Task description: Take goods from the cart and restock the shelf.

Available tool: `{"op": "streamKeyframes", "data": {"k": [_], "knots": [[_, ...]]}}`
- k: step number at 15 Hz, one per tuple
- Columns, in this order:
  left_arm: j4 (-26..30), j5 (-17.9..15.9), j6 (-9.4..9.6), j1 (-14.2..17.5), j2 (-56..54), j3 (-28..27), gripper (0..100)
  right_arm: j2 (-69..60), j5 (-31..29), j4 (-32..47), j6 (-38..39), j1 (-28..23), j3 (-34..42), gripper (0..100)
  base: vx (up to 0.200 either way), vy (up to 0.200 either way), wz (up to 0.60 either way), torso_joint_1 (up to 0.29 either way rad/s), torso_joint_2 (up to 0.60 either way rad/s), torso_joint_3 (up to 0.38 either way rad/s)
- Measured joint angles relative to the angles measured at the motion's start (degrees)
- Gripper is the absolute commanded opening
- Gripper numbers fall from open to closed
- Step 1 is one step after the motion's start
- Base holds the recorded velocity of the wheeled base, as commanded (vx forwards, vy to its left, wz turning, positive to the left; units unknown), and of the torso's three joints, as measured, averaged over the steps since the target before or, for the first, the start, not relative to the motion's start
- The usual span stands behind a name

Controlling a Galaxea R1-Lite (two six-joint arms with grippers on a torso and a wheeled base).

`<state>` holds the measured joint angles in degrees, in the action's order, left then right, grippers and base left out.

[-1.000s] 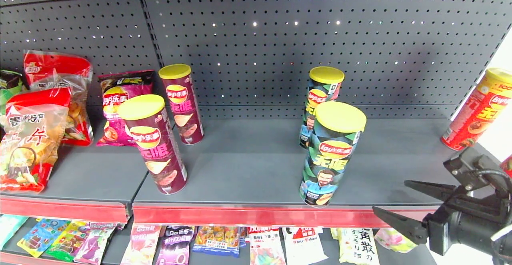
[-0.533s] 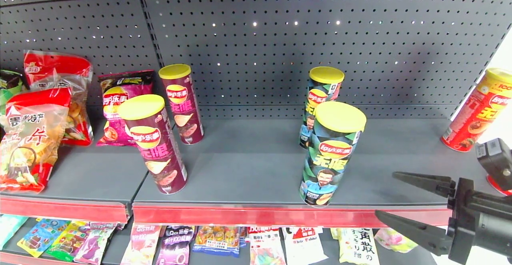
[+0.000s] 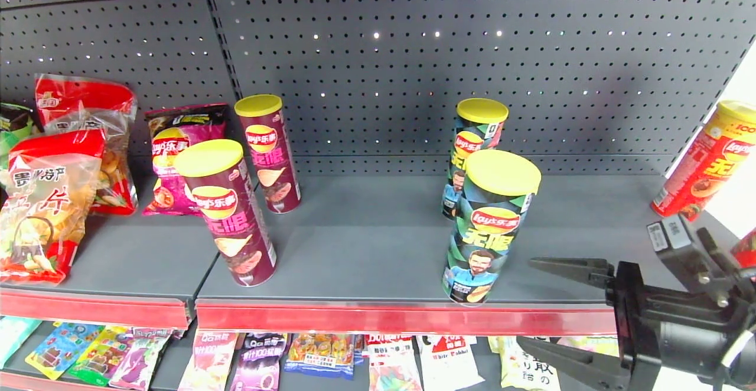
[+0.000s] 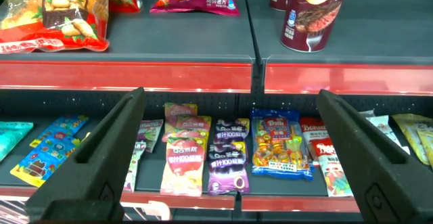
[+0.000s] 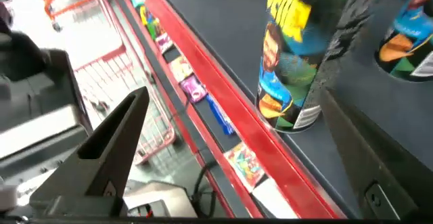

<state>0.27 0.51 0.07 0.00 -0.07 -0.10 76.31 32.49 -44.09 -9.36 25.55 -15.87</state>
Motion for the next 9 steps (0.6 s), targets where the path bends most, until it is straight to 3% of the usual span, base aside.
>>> {"op": "streamKeyframes", "data": {"k": [6,9], "knots": [[0.00,0.00,0.02,0.00,0.00,0.00,100,9.24,1.34,-4.16,-3.83,-0.44,-3.17,100,0.000,0.000,0.00,0.000,0.00,0.000],[-0.02,-0.02,0.02,0.00,0.00,0.00,100,12.25,1.32,-4.22,-4.10,-2.97,-5.42,100,0.000,0.000,0.00,0.000,0.00,0.000]]}}
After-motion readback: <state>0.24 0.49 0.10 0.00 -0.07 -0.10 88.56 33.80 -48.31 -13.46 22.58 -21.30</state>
